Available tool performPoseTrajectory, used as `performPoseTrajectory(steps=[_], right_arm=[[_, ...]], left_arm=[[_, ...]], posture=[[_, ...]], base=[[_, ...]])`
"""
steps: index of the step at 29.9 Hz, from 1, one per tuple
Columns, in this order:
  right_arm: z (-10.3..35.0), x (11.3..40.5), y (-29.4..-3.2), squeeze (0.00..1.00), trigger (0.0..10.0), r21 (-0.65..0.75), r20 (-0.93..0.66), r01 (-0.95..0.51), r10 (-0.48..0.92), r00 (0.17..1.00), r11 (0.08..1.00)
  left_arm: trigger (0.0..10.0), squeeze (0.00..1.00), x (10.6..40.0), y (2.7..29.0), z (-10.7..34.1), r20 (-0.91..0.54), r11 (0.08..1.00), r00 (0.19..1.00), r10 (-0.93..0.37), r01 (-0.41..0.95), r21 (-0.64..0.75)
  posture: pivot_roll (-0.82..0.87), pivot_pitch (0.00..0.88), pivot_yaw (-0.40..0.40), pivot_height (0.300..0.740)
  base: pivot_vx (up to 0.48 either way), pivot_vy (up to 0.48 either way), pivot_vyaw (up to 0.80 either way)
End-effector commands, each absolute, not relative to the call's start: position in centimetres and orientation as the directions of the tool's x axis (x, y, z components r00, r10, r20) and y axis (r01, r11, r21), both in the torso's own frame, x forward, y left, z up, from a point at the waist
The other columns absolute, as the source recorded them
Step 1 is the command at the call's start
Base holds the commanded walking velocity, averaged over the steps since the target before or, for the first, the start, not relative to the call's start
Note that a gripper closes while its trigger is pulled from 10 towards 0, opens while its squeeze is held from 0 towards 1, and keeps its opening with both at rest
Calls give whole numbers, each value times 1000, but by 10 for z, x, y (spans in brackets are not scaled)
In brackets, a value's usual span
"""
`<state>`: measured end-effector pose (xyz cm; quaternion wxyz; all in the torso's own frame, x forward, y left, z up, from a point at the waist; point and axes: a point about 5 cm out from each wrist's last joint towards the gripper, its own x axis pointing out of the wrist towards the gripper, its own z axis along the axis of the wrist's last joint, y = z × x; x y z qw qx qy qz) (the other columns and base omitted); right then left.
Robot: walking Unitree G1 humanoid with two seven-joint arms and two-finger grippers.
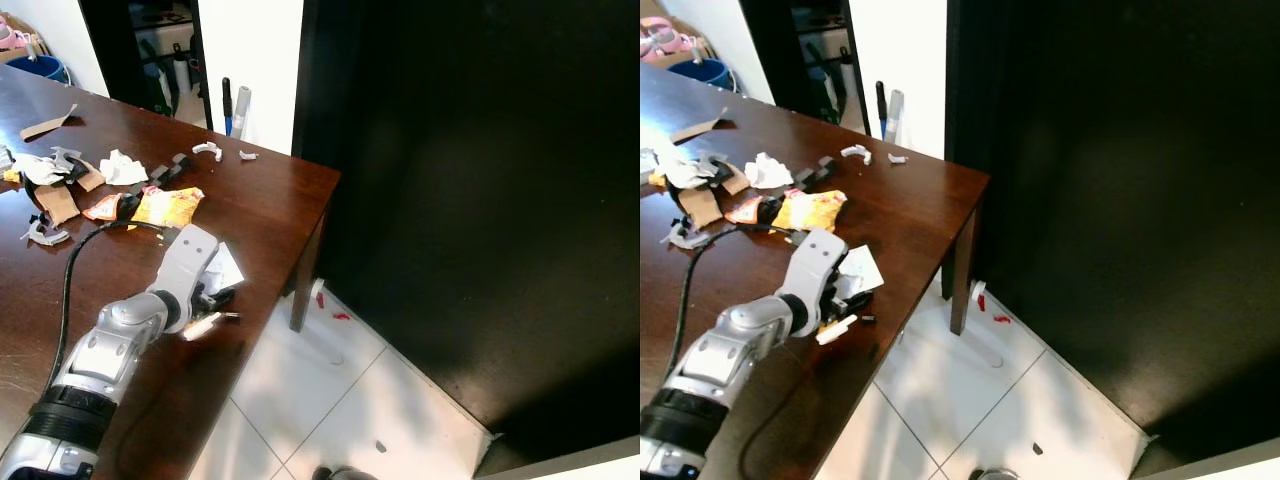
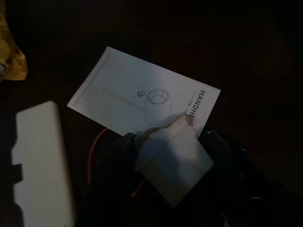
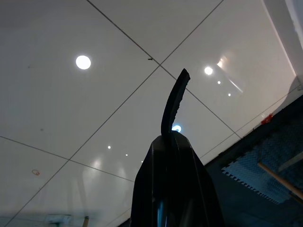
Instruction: Picking trash to rubbish bin
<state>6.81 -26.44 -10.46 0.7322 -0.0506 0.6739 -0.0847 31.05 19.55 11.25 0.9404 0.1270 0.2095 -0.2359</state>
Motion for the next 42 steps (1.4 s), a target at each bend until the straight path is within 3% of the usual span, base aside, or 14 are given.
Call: performPoseTrajectory(steps=[1, 9, 15, 24, 27, 29, 30, 32, 36, 38, 39, 40, 41, 42], right_arm=[[-104, 62, -268, 0, 10000, -197, -978, 61, -200, 57, 979], [-104, 64, -268, 0, 10000, -196, -978, 62, -199, 60, 979], [-104, 66, -266, 0, 10000, -192, -978, 62, -196, 66, 979], [-104, 69, -264, 0, 10000, -189, -978, 56, -193, 75, 980], [-105, 71, -263, 0, 10000, -188, -978, 51, -192, 79, 981], [-105, 71, -263, 0, 10000, -188, -978, 51, -192, 79, 981], [-105, 72, -262, 0, 10000, -187, -978, 48, -190, 83, 981], [-105, 73, -262, 0, 10000, -186, -978, 47, -190, 84, 981], [-105, 73, -261, 0, 10000, -186, -978, 45, -189, 85, 982], [-105, 74, -261, 0, 10000, -185, -978, 41, -188, 86, 982], [-105, 74, -261, 0, 10000, -185, -978, 41, -188, 86, 982], [-105, 75, -260, 0, 10000, -184, -978, 38, -187, 88, 982], [-105, 75, -260, 0, 10000, -183, -978, 36, -186, 91, 982], [-105, 76, -260, 0, 10000, -183, -978, 35, -185, 93, 983]], left_arm=[[0, 0, 292, 205, 68, -610, 880, 715, -340, 471, 62], [0, 0, 290, 206, 62, -616, 880, 707, -347, 473, 47], [0, 0, 297, 203, 77, -546, 887, 751, -371, 460, 30], [0, 0, 318, 197, 142, -271, 904, 871, -410, 427, 5], [0, 0, 322, 189, 187, -67, 894, 892, -447, 447, -10], [0, 0, 322, 189, 187, -67, 894, 892, -447, 447, -10], [0, 0, 322, 183, 222, 110, 879, 876, -470, 476, -33], [0, 0, 319, 180, 240, 198, 865, 853, -482, 499, -43], [0, 0, 317, 179, 248, 235, 857, 841, -488, 512, -52], [0, 0, 306, 165, 252, 279, 770, 756, -592, 633, -83], [0, 0, 306, 165, 252, 279, 770, 756, -592, 633, -83], [2549, 0, 292, 149, 251, 296, 676, 659, -691, 735, -58], [6706, 0, 284, 141, 250, 303, 619, 602, -739, 784, -45], [6706, 0, 279, 136, 249, 308, 579, 561, -768, 814, -38]], posture=[[128, 148, -73, 740], [131, 144, -70, 740], [135, 138, -68, 740], [143, 132, -67, 740], [145, 131, -68, 740], [145, 131, -68, 740], [146, 129, -66, 740], [146, 129, -66, 740], [147, 127, -66, 740], [149, 121, -66, 740], [149, 121, -66, 740], [149, 121, -66, 740], [149, 121, -66, 740], [149, 121, -66, 740]], base=[[0, 0, 0], [0, 0, 0], [0, 0, 0], [0, 0, 0], [0, 0, 0], [0, 0, 0], [0, 0, 0], [0, 0, 0], [0, 0, 0], [0, 0, 0], [0, 0, 0], [0, 0, 0], [0, 0, 0], [0, 0, 0]])
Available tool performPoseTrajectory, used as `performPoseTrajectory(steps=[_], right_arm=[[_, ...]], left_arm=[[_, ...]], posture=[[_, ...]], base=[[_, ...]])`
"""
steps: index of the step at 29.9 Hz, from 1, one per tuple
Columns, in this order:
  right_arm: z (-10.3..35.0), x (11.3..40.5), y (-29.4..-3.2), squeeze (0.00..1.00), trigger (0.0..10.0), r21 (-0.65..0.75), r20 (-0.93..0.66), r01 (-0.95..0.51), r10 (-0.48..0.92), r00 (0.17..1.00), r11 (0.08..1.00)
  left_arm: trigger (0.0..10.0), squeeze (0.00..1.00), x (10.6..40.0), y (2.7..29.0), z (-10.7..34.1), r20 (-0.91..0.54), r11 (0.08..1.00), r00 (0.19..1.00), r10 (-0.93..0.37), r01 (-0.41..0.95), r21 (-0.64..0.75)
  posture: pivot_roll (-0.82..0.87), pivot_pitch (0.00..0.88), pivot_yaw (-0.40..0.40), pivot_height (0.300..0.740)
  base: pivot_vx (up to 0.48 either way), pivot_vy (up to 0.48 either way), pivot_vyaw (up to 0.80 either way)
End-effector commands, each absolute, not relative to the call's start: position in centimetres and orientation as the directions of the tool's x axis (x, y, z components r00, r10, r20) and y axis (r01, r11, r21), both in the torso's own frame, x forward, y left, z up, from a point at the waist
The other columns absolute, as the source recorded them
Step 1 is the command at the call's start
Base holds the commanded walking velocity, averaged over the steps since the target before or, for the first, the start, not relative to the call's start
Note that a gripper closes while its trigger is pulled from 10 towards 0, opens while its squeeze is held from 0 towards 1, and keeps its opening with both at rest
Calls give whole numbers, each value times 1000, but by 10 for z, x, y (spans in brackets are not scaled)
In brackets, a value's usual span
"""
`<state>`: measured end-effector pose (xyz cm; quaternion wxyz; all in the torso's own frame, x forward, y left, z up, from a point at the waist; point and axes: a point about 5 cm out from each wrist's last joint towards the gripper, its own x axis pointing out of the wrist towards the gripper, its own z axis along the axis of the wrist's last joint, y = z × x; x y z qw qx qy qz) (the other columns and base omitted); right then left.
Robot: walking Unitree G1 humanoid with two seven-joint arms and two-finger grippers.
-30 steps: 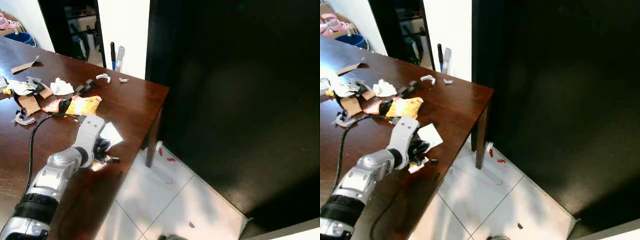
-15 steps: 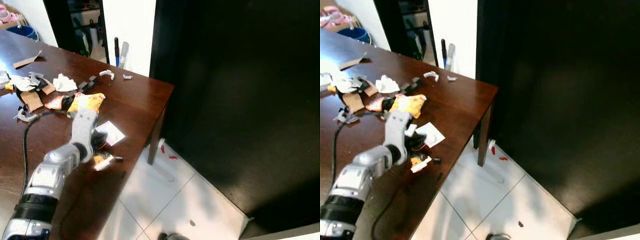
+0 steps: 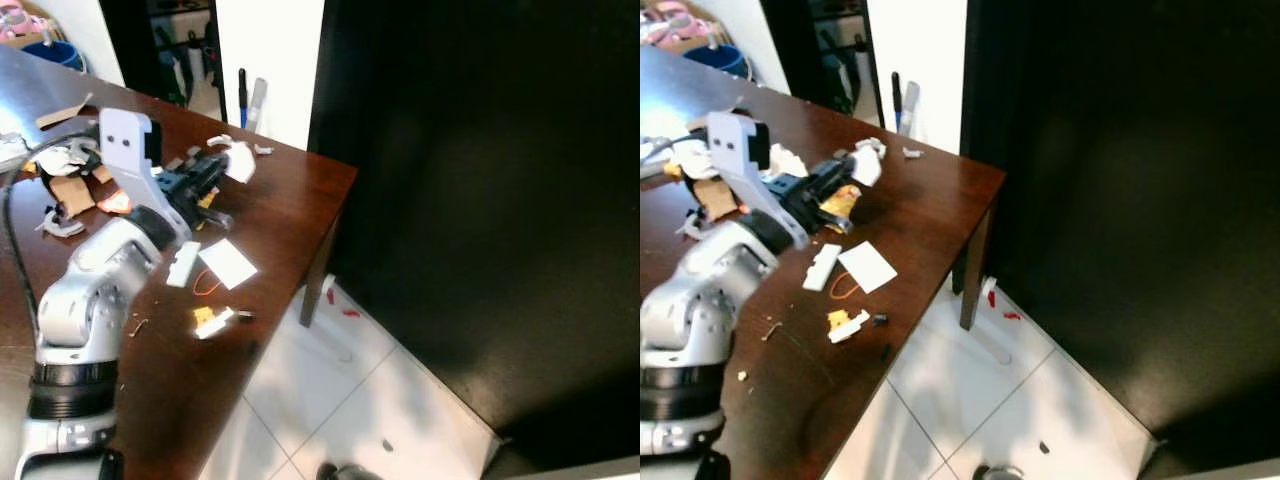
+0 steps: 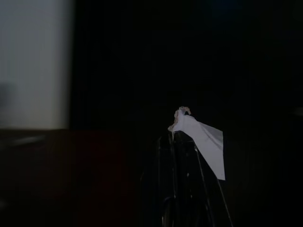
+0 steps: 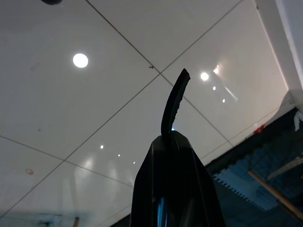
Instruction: Picking trash to rubbish bin
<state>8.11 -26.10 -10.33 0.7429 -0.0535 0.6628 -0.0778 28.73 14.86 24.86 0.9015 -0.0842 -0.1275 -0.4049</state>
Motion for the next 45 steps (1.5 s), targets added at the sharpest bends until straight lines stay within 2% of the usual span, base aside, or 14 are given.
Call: performPoseTrajectory(steps=[1, 10, 23, 45], right_arm=[[-105, 77, -259, 0, 10000, -181, -978, 34, -184, 100, 983], [-104, 87, -256, 0, 10000, -172, -974, 13, -172, 144, 985], [-104, 93, -250, 0, 10000, -171, -973, -6, -168, 159, 985], [-105, 94, -245, 0, 10000, -160, -975, -39, -152, 160, 986]], left_arm=[[10000, 0, 273, 131, 248, 319, 540, 524, -790, 841, -45], [10000, 0, 266, 107, 238, 361, 445, 470, -805, 882, -157], [10000, 0, 270, 90, 200, 265, 448, 518, -814, 849, -280], [10000, 0, 272, 79, 198, 267, 428, 496, -826, 861, -274]], posture=[[149, 121, -66, 740], [150, 109, -67, 740], [140, 111, -64, 740], [108, 111, -53, 740]], base=[[0, 0, 0], [-69, 0, 0], [-402, 0, 0], [-453, 0, 0]])
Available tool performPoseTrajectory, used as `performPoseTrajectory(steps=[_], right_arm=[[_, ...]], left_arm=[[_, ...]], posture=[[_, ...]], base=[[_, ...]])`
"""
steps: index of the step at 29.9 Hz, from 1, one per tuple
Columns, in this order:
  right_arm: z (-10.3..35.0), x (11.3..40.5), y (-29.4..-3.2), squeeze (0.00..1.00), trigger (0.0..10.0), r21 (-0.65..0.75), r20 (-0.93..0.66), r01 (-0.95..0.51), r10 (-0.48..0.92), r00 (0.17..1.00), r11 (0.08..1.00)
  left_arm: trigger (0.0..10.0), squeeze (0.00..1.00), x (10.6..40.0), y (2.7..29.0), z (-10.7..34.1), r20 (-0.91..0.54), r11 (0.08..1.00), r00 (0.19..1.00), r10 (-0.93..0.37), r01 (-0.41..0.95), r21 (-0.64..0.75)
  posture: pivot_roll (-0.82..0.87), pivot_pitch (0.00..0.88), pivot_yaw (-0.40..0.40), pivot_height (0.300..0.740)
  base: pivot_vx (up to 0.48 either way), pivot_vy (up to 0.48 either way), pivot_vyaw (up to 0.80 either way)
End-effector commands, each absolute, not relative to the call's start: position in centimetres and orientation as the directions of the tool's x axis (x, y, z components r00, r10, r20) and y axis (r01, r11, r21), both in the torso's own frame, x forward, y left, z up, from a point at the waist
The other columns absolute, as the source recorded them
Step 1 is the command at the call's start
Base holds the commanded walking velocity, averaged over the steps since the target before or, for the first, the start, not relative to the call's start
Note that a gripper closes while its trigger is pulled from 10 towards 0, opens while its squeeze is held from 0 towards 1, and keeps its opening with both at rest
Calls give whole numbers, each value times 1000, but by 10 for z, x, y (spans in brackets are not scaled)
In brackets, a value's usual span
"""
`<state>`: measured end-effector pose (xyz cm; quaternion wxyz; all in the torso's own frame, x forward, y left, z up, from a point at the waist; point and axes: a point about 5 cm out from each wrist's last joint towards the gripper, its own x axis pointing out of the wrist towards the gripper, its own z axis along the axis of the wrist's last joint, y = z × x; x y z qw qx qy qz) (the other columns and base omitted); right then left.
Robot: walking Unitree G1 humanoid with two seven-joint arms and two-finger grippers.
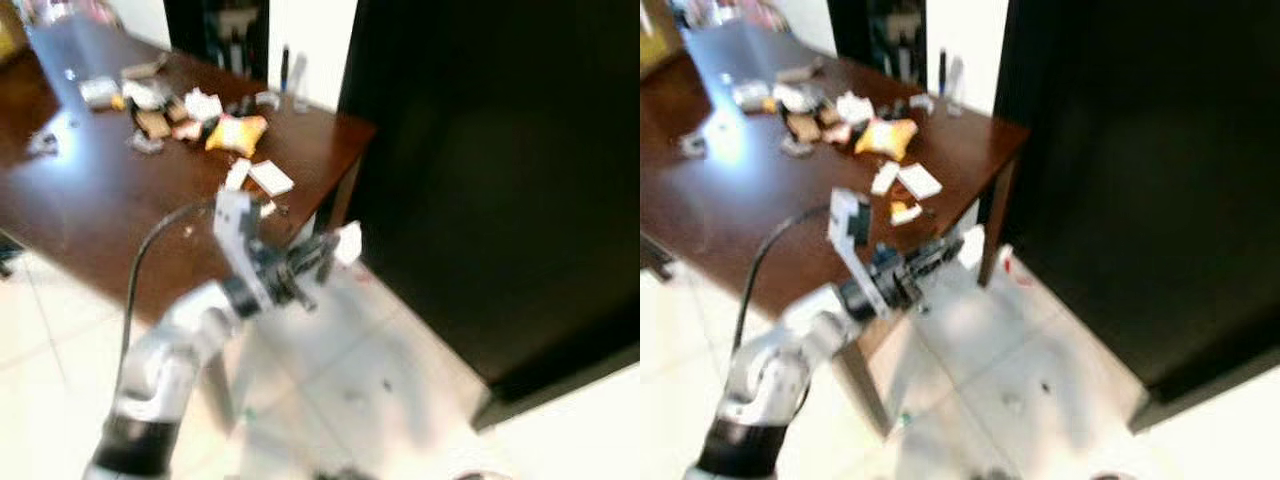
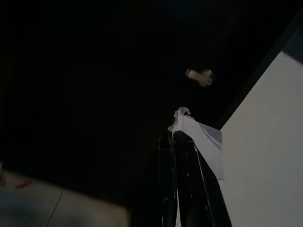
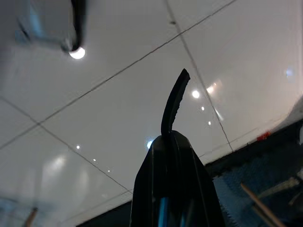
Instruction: Picking trash to rubbish bin
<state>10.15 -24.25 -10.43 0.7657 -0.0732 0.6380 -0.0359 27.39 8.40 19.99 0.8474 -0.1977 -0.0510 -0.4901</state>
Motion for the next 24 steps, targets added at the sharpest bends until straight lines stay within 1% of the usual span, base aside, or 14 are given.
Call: performPoseTrajectory(steps=[1, 8, 24], right_arm=[[-105, 94, -245, 0, 10000, -160, -975, -39, -152, 160, 986], [-106, 93, -243, 0, 10000, -157, -977, -57, -147, 154, 986], [-104, 101, -243, 0, 10000, -161, -975, -85, -144, 171, 983]], left_arm=[[10000, 0, 272, 79, 198, 267, 428, 496, -826, 861, -274], [10000, 0, 272, 75, 198, 272, 416, 484, -832, 868, -270], [10000, 0, 275, 72, 200, 280, 403, 463, -841, 881, -247]], posture=[[108, 111, -53, 740], [104, 111, -56, 740], [103, 101, -63, 740]], base=[[-480, 0, 0], [-480, 0, 0], [-480, 0, 0]])
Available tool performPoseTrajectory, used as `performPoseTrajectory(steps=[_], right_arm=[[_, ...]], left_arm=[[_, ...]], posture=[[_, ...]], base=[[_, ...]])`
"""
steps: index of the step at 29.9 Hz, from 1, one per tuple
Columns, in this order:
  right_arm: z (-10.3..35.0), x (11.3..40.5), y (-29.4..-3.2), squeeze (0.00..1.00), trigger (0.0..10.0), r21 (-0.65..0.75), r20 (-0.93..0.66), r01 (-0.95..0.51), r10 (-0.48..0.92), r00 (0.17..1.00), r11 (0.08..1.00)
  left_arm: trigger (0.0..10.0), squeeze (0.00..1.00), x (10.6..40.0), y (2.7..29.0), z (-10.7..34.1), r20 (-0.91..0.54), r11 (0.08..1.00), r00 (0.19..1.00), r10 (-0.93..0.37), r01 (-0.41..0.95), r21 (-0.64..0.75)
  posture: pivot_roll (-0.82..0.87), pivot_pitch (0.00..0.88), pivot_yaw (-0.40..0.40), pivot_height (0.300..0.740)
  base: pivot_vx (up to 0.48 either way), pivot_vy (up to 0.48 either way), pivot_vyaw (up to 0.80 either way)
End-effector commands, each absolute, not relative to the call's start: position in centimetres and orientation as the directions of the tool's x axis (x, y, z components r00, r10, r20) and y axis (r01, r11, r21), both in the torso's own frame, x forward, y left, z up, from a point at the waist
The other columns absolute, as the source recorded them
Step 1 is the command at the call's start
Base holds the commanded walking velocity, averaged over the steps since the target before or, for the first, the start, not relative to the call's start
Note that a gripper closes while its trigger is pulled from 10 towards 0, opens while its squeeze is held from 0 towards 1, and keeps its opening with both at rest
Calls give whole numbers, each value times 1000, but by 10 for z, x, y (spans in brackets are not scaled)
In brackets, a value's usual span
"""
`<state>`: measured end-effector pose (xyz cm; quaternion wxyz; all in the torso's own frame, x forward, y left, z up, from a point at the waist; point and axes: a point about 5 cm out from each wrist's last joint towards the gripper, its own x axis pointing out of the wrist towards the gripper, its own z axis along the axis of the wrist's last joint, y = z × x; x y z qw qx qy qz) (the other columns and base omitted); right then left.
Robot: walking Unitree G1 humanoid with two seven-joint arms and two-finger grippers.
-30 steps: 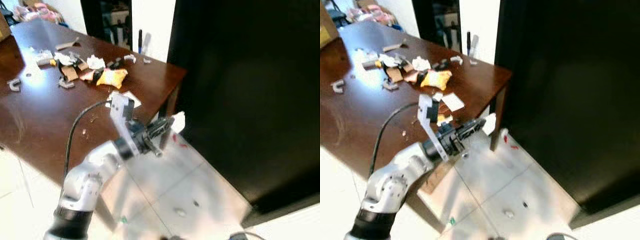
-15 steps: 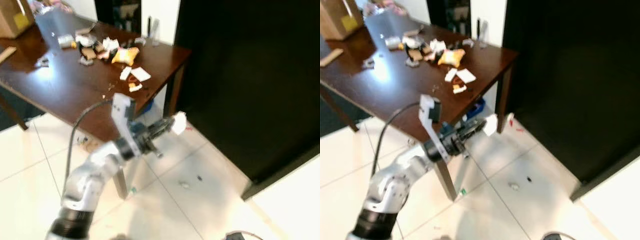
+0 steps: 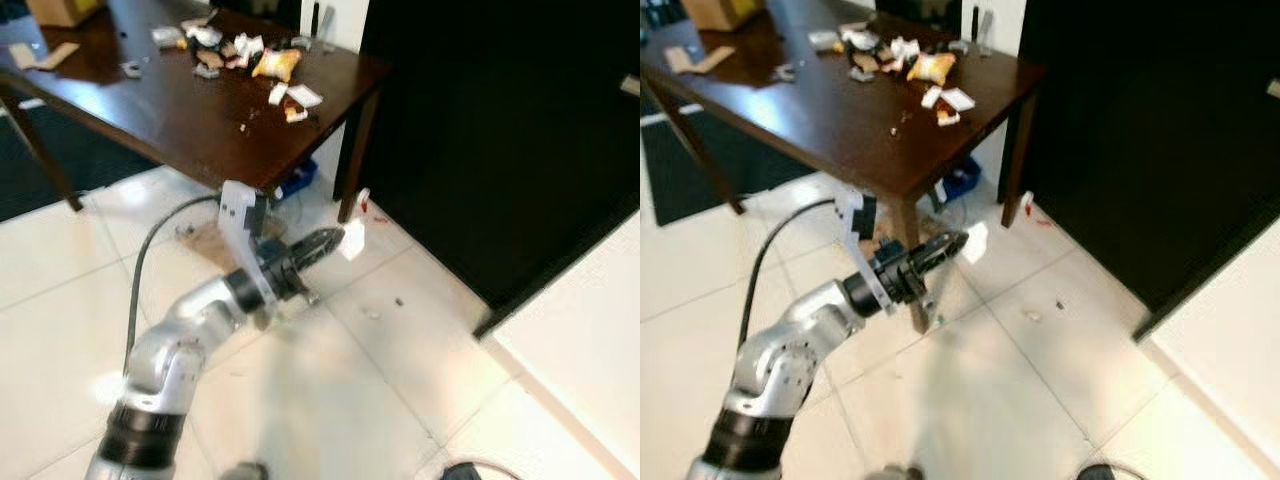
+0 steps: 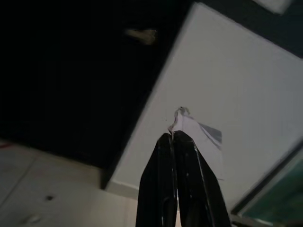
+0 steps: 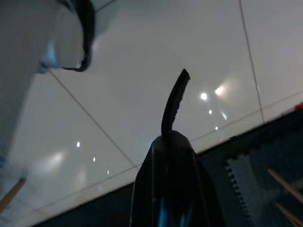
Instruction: Picking trash to rubbish bin
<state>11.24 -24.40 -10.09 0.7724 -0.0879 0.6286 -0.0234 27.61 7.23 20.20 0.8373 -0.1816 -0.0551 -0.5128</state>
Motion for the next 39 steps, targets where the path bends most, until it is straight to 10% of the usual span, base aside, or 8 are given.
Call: performPoseTrajectory(steps=[1, 20, 39], right_arm=[[-104, 101, -243, 0, 10000, -161, -975, -88, -144, 172, 983], [-102, 112, -239, 0, 10000, -81, -965, -58, -64, 253, 995], [-102, 107, -243, 0, 10000, -72, -970, -104, -45, 240, 992]], left_arm=[[10000, 0, 275, 71, 201, 280, 402, 462, -842, 882, -246], [10000, 0, 282, 73, 201, 305, 420, 489, -817, 868, -267], [10000, 0, 284, 75, 201, 321, 457, 519, -793, 853, -250]], posture=[[102, 98, -64, 740], [101, 88, -70, 740], [96, 102, -78, 740]], base=[[-480, 0, 0], [-264, 0, 0], [0, 0, 725]])
